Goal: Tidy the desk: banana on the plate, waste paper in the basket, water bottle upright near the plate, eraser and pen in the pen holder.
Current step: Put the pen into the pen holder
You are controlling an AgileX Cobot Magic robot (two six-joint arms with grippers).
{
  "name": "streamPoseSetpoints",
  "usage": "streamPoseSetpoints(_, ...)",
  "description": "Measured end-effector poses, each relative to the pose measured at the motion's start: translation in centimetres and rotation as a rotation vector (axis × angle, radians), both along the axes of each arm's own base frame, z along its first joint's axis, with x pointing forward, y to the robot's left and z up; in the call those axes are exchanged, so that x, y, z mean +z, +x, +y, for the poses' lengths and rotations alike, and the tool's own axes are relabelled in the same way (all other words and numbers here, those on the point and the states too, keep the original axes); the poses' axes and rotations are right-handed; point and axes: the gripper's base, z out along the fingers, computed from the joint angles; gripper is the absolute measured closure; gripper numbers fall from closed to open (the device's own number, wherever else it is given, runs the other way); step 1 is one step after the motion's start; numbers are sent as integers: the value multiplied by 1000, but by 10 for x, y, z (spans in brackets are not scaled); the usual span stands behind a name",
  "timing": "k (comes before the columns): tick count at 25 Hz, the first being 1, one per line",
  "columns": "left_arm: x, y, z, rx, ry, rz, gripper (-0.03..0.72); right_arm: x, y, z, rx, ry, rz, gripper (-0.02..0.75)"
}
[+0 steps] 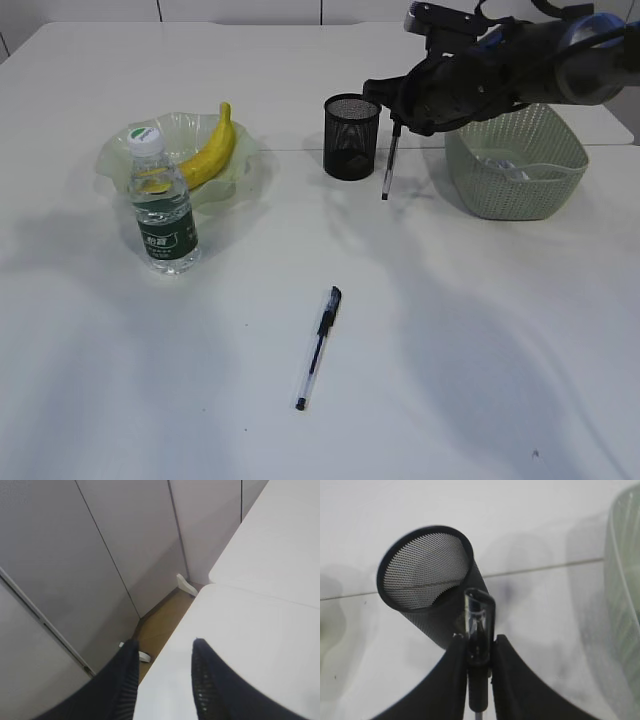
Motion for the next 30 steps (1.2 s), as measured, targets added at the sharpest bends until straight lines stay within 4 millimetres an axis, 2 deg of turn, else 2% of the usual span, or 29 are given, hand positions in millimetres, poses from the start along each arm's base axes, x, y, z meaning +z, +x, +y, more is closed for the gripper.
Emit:
streamPoseSetpoints(7, 0, 0, 0, -2, 0, -1, 445, 15, 10, 2, 117, -22, -208, 629)
streamPoseSetpoints(11, 0, 0, 0, -2, 0, -1, 445, 25, 16, -7, 147, 20, -324, 629)
streamPoseSetpoints(18, 0, 0, 0, -3, -1, -1, 445, 24, 34, -12, 172, 62, -435, 629)
streamPoseSetpoints(30, 0, 0, 0, -5, -1, -2, 445, 29, 66, -3, 209, 66, -595, 629)
